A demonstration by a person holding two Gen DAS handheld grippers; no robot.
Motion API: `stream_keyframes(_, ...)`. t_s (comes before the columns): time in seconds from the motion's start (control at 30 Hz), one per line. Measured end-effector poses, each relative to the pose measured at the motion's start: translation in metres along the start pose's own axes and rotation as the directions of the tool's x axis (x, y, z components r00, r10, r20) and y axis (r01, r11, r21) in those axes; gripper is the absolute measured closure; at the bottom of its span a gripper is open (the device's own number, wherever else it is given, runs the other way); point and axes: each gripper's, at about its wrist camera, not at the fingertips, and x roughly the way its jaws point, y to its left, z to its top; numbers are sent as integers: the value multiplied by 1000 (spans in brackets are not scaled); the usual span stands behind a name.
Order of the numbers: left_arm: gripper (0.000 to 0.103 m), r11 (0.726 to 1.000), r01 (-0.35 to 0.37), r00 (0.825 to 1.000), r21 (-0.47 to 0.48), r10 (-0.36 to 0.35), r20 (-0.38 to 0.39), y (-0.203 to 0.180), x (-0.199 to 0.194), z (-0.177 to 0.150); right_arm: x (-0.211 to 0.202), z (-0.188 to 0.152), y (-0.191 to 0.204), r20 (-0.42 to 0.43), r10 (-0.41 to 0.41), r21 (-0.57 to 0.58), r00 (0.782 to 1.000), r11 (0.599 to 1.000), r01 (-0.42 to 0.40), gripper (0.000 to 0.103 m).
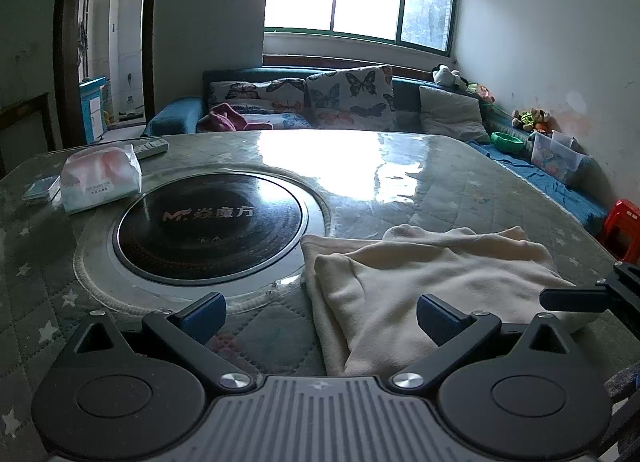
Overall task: Fold clothes
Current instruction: 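Grasp the cream sweatshirt edge with the left gripper while the right gripper grasps beside it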
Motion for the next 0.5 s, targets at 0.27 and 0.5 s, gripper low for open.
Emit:
stream_keyframes(0.27, 0, 1000, 6, 1000, -13, -6, -4, 5, 6, 6, 6, 5, 4, -13, 32, -39, 999, 999, -33, 8)
stream_keyframes(0.5, 0, 999, -4, 1000, -45, 4, -7, 19, 13, 13, 17, 14, 11, -44, 87, -102, 995, 991, -91, 20)
